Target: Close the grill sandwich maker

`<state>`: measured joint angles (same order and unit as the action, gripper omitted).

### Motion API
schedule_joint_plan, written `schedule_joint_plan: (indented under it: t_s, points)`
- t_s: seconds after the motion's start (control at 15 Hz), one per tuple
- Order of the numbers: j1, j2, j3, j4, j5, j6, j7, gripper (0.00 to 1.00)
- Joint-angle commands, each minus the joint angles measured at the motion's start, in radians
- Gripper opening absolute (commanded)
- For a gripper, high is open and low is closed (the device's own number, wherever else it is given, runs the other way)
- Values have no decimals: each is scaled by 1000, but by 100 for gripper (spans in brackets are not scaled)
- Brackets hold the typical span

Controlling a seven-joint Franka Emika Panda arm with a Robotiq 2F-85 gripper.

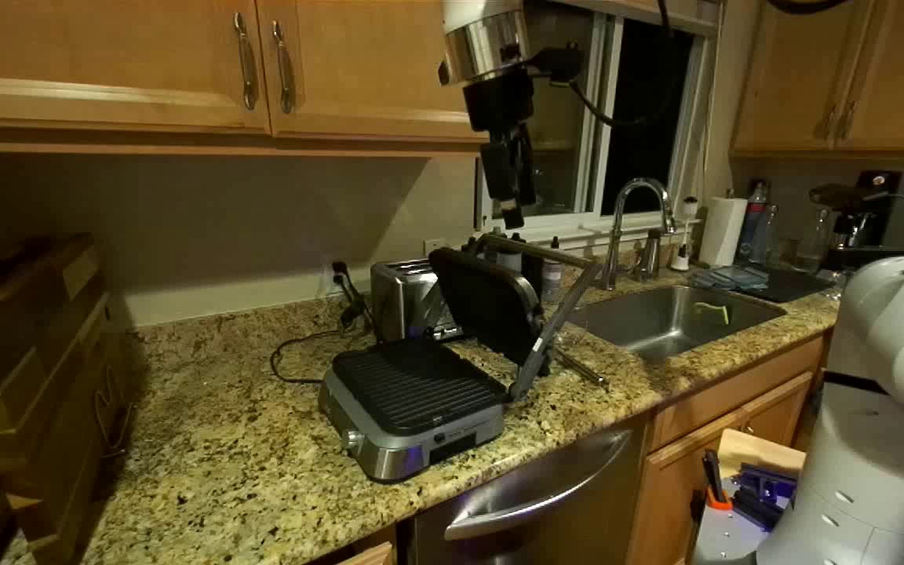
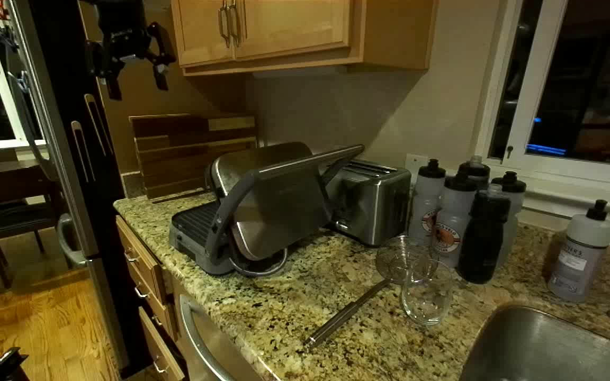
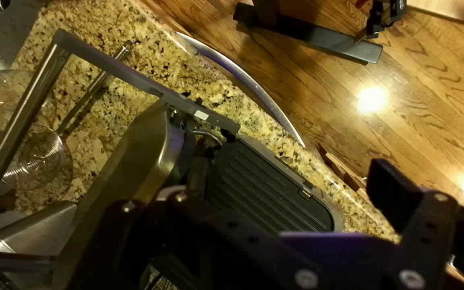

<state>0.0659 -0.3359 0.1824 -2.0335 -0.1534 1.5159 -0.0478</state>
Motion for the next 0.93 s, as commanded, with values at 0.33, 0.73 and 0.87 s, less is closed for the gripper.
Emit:
schedule_joint_plan:
  t_s: [0.33, 0.73, 0.87]
  points:
    - [23, 1, -24, -8, -6, 10, 3, 100]
    - [-14, -25, -56, -53, -68, 123, 87, 100]
    - [-28, -23, -78, -74, -93, 173, 114, 100]
